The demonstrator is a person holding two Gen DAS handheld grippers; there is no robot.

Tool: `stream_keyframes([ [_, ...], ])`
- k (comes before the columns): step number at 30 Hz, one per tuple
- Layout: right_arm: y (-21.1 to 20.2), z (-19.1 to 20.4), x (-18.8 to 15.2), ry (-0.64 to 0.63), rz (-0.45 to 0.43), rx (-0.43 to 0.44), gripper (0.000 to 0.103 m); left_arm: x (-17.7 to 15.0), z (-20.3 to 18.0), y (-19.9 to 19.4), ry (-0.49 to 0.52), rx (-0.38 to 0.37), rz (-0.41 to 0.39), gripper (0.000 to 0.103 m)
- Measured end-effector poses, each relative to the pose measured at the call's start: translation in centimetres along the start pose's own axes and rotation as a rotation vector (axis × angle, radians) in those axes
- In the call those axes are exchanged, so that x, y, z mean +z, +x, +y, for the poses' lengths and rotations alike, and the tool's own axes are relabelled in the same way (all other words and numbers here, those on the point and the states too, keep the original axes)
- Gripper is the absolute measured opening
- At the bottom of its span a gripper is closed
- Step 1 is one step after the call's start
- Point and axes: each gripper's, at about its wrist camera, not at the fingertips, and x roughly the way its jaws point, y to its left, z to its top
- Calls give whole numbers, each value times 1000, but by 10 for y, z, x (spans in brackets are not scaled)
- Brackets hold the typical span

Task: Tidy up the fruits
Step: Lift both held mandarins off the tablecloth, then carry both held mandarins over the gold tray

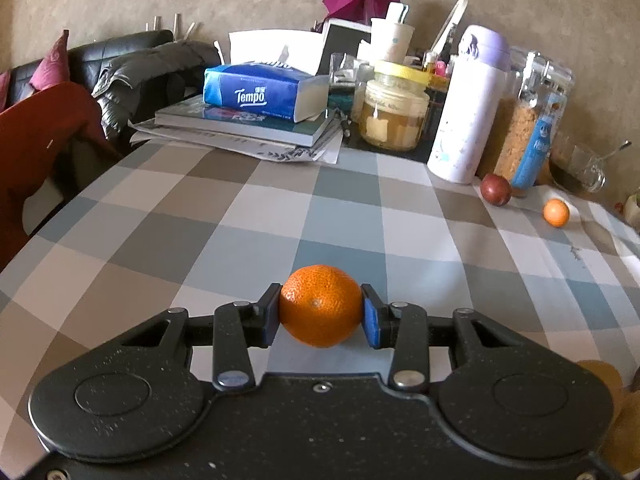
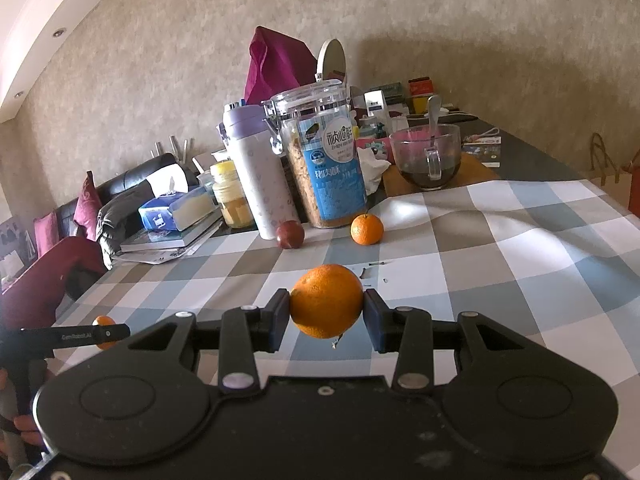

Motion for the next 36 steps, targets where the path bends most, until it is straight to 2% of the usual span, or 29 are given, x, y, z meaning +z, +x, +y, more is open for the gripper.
stream_keyframes([
  [4, -3, 3, 0, -15, -24, -15, 42, -2, 1, -6, -9, 11, -51, 48],
  [10, -12, 11, -3, -69, -83, -31, 42, -4, -9, -14, 50, 39, -116, 48],
  [16, -14, 10, -2, -77, -105, -71, 42, -1, 1, -8, -12, 26, -69, 48],
  [21, -7, 4, 0, -38, -69, -96, 42, 0, -7, 3, 47, 48, -3, 48],
  [24, -3, -1, 2, -4, -37, -109, 42, -2, -14, 4, 100, 63, 3, 48],
  [32, -3, -18, 13, 136, 46, -186, 42, -1, -13, -7, 79, 59, 40, 48],
  [36, 1, -13, 18, 119, 90, -195, 42, 6, -27, -24, 152, 76, 9, 48],
])
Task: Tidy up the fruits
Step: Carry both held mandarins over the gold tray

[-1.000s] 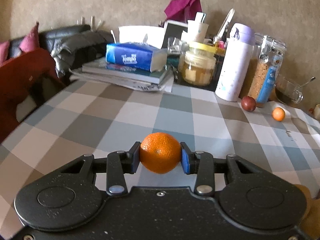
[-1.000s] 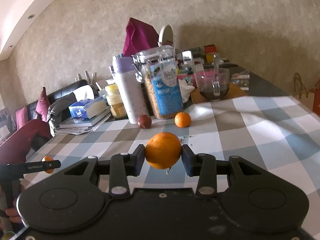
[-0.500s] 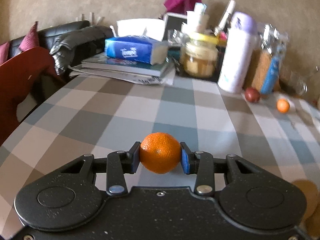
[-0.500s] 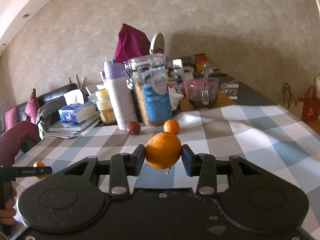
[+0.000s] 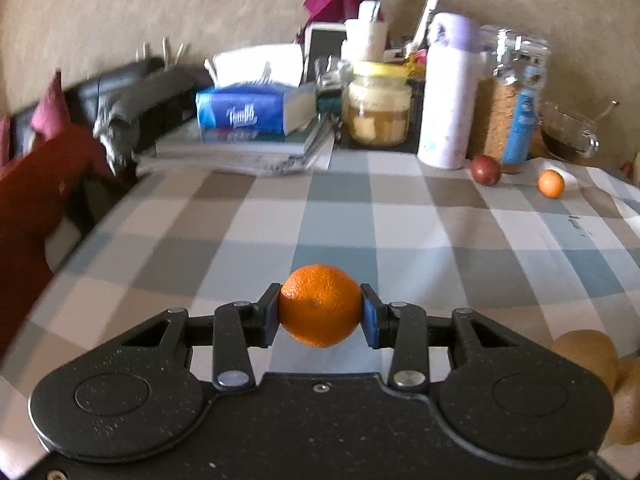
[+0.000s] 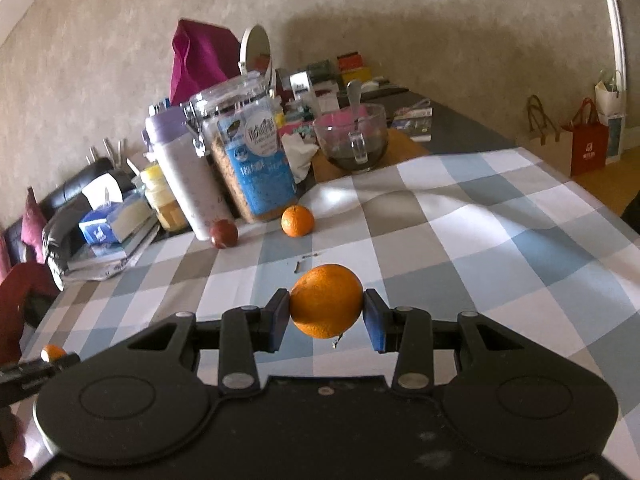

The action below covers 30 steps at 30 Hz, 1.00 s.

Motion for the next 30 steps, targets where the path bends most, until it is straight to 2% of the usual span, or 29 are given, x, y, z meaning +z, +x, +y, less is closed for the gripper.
stream_keyframes([
  [6, 11, 20, 0, -54, 134, -22, 42, 24, -19, -25, 46, -23, 27, 48],
  [12, 21, 36, -7, -13, 312, -30, 42, 33, -55, -43, 129, -13, 108, 48],
  [15, 18, 49, -6, -34, 328, -45, 42, 33, -75, -53, 185, -17, 129, 48],
  [18, 13, 55, -3, 1, 351, -35, 42, 33, -92, -62, 217, -13, 144, 48],
  [23, -4, 65, 1, -3, 380, -57, 42, 37, -107, -72, 185, -12, 245, 48],
  [30, -41, 69, 13, -31, 382, -68, 42, 34, -111, -102, 99, -7, 319, 48],
])
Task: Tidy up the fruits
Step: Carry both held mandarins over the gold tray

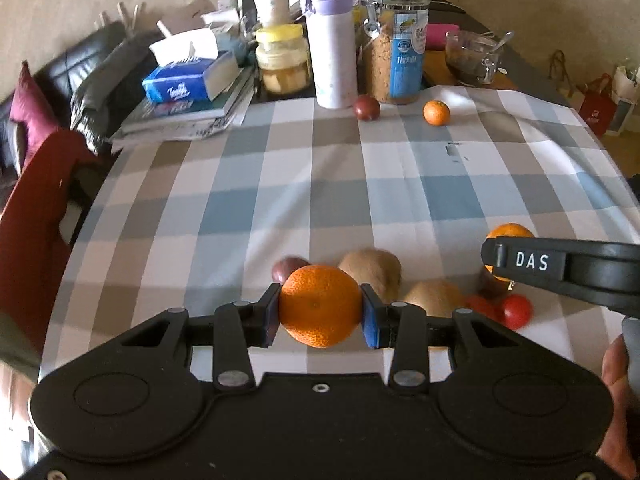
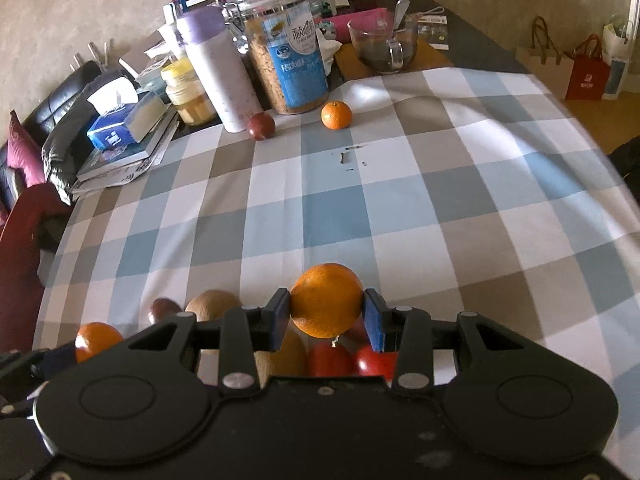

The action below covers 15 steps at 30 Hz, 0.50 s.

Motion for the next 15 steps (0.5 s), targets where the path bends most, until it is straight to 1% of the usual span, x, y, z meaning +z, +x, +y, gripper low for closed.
stream_keyframes([
  [4, -20, 6, -12, -61, 3, -28, 42, -12, -5, -14, -10, 20, 3, 48],
  [8, -37, 11, -29, -108, -7, -36, 42, -26, -8, -26, -21, 33, -4, 48],
  [15, -59, 13, -56, -139, -15, -46, 41, -55, -3, -42, -46, 59, -25, 48],
])
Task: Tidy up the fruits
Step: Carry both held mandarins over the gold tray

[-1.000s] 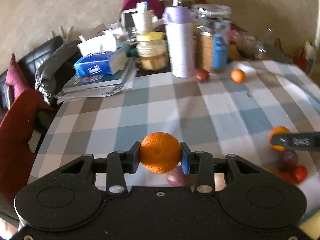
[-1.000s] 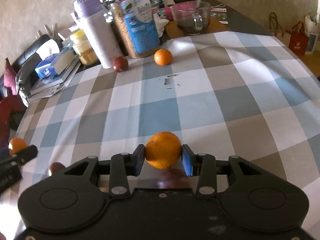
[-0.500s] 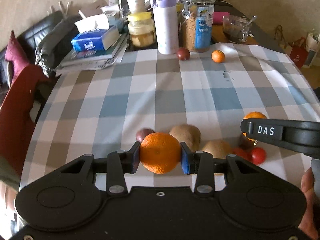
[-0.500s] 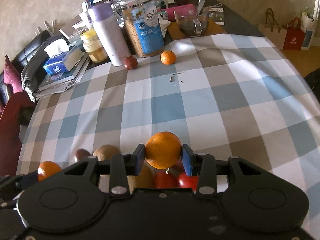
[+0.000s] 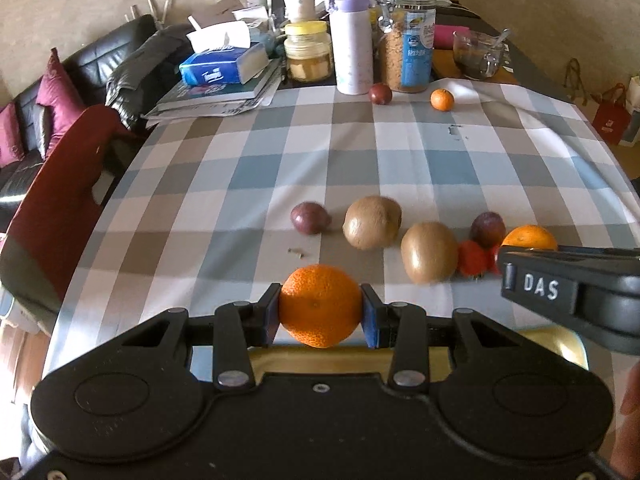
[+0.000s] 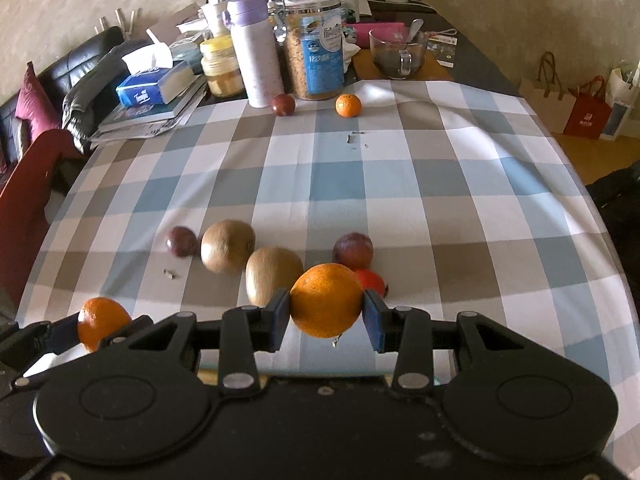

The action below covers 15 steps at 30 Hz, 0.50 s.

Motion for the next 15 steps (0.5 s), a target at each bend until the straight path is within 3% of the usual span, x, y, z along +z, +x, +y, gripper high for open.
stream_keyframes([
  [6, -14, -6, -33, 17, 29, -4, 41, -35, 2, -8, 11, 21, 1, 48],
  [15, -32, -17, -85, 17, 93, 0, 41, -76, -1, -23, 16, -9, 38, 48],
])
